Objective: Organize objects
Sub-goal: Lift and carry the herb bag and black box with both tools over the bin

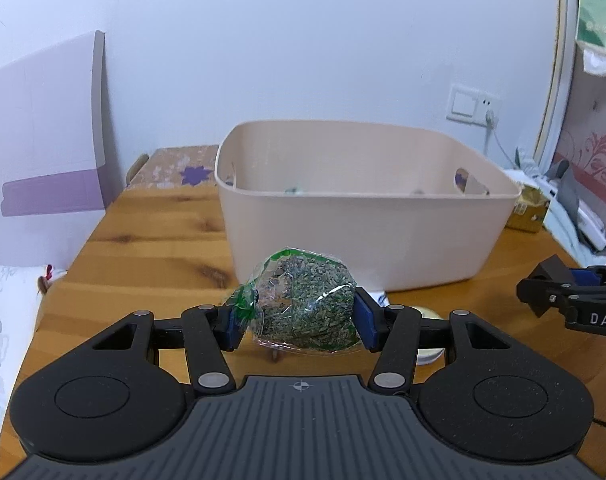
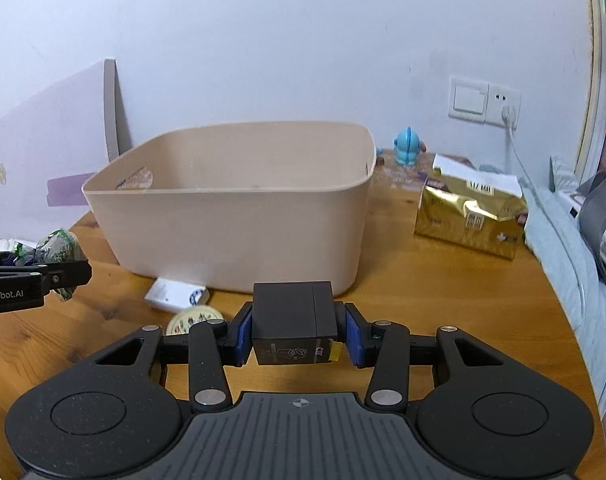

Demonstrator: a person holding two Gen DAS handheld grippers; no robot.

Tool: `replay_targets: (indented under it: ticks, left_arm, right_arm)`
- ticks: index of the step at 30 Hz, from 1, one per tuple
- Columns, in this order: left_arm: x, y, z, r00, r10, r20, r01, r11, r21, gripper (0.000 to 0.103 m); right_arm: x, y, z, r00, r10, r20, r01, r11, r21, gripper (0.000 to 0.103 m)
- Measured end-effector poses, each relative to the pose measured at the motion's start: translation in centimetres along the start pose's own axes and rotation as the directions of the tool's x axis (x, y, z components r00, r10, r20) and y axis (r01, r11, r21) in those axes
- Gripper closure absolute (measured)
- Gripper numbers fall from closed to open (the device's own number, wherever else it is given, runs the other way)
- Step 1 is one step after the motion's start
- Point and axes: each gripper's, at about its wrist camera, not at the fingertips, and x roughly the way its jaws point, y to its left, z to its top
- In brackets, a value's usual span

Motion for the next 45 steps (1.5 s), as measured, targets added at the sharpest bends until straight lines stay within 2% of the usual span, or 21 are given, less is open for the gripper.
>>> replay_targets:
  ticks: [19, 38, 45]
  left_arm:
    - [-1.2, 0.1, 5.6, 0.993, -0.006, 0.120, -0.001, 0.998, 0.055, 0.048]
    - [2.8, -0.9, 9.8, 0.989, -0.025, 0.145, 0.009, 0.994, 0.106, 0.048]
    - [5.6, -1.2, 10.2, 0.994, -0.019, 0.108, 0.008, 0.995, 0.098, 0.048]
  right_arm:
    - [-0.5, -0.1, 4.4, 0.994, -0.009, 0.110, 0.006, 1.000, 0.025, 0.060]
    - [2.5, 0.0, 7.1, 0.990, -0.027, 0.139, 0.024, 0.999, 0.021, 0.060]
    - [4.2, 0.7, 7.8, 0.992, -0.032, 0.122, 0.033, 0.999, -0.005, 0.060]
